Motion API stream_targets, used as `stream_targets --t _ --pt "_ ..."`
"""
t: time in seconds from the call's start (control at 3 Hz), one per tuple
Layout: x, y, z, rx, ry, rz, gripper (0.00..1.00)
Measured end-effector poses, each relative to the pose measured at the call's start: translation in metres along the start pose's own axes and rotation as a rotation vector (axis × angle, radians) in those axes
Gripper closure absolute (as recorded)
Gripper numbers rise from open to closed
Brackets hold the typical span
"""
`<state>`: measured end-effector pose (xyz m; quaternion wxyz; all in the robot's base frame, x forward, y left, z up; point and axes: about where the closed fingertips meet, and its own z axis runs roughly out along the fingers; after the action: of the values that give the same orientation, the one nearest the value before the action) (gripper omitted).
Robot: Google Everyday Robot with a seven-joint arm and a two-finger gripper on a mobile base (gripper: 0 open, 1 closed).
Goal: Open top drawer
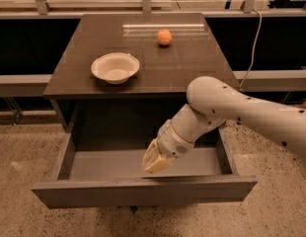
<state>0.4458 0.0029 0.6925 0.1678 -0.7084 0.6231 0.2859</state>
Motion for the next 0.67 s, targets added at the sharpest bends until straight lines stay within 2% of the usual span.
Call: stream_targets --t 0.67 --pt "0.021 -0.039 -0.05 0.129 -0.062 -0.02 1.0"
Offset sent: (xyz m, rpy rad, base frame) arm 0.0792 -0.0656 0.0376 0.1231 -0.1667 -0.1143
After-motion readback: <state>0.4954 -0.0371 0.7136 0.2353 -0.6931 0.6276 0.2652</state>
